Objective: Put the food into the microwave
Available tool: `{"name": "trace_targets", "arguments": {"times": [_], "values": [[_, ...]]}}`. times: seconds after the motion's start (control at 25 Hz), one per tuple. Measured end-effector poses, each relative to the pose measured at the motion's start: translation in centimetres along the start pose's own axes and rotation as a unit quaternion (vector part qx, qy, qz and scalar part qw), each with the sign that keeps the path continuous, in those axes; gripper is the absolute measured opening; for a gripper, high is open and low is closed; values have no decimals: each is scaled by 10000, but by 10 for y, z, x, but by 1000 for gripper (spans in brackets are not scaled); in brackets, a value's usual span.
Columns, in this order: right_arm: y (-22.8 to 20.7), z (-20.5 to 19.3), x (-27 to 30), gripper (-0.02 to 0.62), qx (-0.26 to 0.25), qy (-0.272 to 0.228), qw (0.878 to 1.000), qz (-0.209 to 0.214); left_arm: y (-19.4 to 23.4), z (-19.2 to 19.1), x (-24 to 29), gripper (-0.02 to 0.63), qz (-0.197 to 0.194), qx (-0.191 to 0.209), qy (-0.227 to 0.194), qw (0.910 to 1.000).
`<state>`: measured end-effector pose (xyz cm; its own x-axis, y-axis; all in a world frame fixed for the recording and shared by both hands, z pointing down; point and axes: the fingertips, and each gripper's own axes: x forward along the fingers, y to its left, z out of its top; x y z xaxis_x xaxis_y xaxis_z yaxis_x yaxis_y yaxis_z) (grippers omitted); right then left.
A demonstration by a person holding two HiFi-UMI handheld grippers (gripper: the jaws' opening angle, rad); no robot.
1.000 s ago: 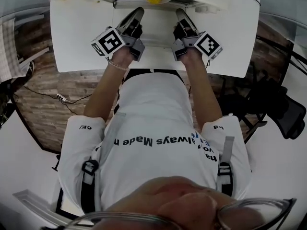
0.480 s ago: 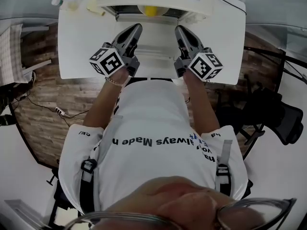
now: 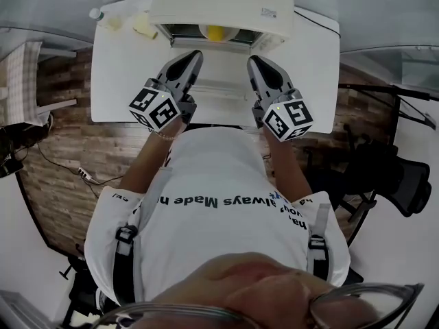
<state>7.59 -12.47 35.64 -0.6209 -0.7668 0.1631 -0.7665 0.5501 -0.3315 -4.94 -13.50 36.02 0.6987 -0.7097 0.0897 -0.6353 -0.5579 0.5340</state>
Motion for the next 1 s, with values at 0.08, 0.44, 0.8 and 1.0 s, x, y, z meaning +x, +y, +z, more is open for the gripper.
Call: {"name": "trace_targets", "arguments": {"times": [0.08,0.44,0.8,1.0], "values": [[7,7,-6,23,-254,37,9997,-28,-7,11,-5,11,42,263,-76,9996],[38,41,-26,23,-877,-25,9961,-25,-42,39,-23,11,-12,903,-265,9956],[69,62,-36,23,-1174,-107,9930,64,-71,58,-32,11,-141,1330,-378,9903],[77,72,-41,23,-1237,-149,9921,131,-79,64,-30,12,-208,1407,-445,9888]]}}
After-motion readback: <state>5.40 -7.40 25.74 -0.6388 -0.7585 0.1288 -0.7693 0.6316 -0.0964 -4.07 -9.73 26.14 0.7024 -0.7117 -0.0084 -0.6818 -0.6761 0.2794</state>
